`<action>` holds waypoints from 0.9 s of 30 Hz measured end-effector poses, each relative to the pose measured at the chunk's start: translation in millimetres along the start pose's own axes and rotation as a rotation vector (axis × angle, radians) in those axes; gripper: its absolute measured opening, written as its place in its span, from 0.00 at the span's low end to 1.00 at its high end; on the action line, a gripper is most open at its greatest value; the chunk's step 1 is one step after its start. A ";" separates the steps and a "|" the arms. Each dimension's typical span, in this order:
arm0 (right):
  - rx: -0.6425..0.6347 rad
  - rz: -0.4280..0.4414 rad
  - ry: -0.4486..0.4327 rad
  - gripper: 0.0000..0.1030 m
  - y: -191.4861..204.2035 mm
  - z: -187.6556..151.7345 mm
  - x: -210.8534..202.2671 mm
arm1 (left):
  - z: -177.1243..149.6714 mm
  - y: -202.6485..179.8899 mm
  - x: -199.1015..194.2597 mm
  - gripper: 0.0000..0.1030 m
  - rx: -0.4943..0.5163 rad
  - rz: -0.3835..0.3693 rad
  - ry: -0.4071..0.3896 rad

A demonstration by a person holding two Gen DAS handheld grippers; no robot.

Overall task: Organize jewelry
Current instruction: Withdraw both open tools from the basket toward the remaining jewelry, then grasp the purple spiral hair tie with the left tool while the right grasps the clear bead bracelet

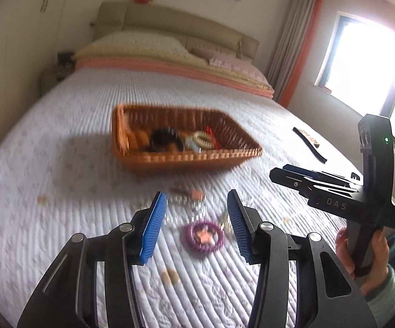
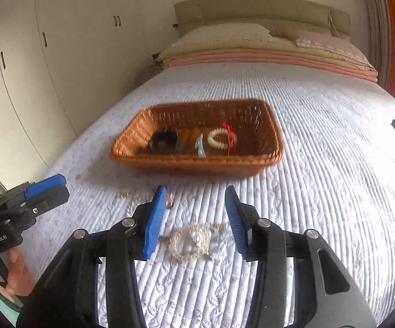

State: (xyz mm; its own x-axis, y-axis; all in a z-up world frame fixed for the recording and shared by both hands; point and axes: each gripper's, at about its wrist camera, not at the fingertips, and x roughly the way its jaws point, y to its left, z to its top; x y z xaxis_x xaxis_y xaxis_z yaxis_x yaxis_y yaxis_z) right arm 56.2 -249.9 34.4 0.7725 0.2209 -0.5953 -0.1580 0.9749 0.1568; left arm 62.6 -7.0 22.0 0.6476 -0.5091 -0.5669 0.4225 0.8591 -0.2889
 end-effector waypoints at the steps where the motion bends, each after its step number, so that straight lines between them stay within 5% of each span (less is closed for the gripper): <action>1: 0.005 -0.002 0.012 0.38 -0.4 -4.6 5.6 | -6.8 4.9 9.1 0.42 -0.019 -0.005 0.030; 13: 0.052 0.014 0.121 0.25 -12.2 -40.4 56.7 | -23.6 18.2 91.8 0.34 -0.015 -0.003 0.257; 21: 0.014 -0.038 0.145 0.18 -5.7 -46.5 70.0 | -24.9 5.0 101.9 0.31 0.062 0.069 0.256; 27: -0.018 -0.052 0.143 0.08 1.6 -48.8 70.2 | -36.5 1.4 83.7 0.26 0.080 0.045 0.266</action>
State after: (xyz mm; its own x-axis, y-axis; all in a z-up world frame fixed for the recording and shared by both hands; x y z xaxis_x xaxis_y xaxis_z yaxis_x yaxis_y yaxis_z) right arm 80.2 -231.5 -45.6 0.6848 0.1700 -0.7086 -0.1316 0.9853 0.1092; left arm 94.2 -46.5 -54.0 0.4826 -0.4295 -0.7633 0.4525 0.8685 -0.2026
